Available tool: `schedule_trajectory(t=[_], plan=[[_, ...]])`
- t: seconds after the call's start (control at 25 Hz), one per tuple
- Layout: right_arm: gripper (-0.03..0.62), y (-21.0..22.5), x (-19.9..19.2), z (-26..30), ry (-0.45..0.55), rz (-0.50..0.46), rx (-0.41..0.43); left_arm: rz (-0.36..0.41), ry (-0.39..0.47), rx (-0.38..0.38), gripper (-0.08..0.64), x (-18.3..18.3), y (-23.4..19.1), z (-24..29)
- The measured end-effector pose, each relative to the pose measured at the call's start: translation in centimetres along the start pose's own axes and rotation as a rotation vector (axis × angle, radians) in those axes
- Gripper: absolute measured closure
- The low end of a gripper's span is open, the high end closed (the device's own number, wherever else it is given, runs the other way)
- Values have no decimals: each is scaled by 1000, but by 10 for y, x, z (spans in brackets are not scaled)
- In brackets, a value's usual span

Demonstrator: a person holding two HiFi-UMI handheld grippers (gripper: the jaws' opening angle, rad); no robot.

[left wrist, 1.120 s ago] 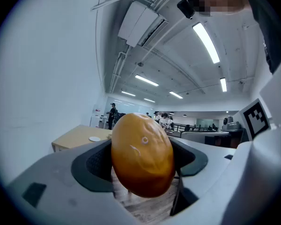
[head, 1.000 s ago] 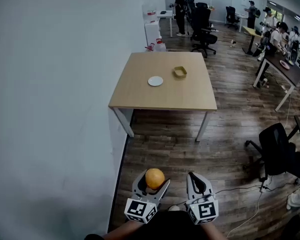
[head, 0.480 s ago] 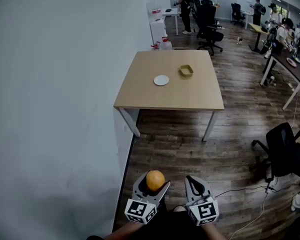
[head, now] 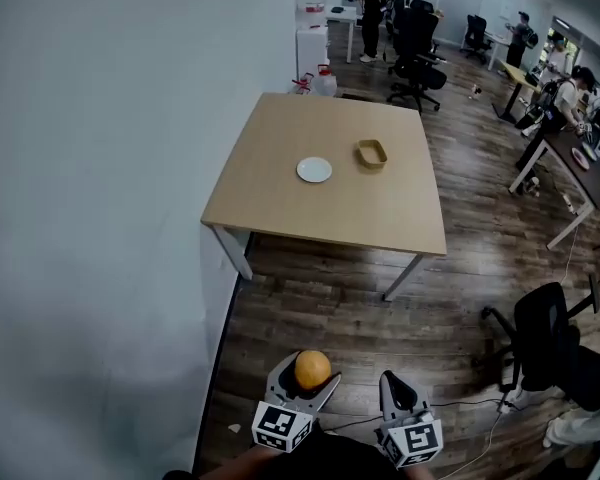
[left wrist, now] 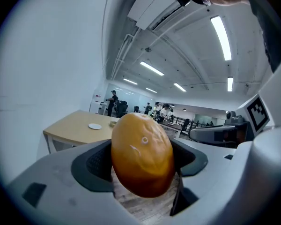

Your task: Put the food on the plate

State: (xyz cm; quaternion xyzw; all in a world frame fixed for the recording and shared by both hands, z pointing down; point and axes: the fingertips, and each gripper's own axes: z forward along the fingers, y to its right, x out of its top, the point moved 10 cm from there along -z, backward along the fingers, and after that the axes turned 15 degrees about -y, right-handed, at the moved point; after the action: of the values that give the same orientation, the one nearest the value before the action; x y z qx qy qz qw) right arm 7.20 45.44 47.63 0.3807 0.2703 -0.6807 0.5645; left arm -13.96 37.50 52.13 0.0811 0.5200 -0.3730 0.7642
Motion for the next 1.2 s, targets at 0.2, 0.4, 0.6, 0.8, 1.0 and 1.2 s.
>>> schedule_trajectory(t=[0.2, 0.4, 0.6, 0.8, 1.0, 1.2], plan=[[532, 35, 52, 71, -54, 34, -13, -57, -36, -25, 222, 28, -54, 53], [532, 50, 106, 123, -46, 6, -11, -43, -12, -11, 222, 73, -98, 73], [532, 50, 143, 172, -57, 19, -13, -35, -17, -23, 222, 107, -150, 95], [532, 48, 165, 200, -68, 28, -38, -12, -24, -78, 222, 129, -180, 107], [532, 52, 168, 204, -82, 53, -81, 52, 7, -153, 222, 141, -189, 117], [532, 53, 177, 227, -78, 49, -63, 102, 45, -163, 222, 152, -201, 125]])
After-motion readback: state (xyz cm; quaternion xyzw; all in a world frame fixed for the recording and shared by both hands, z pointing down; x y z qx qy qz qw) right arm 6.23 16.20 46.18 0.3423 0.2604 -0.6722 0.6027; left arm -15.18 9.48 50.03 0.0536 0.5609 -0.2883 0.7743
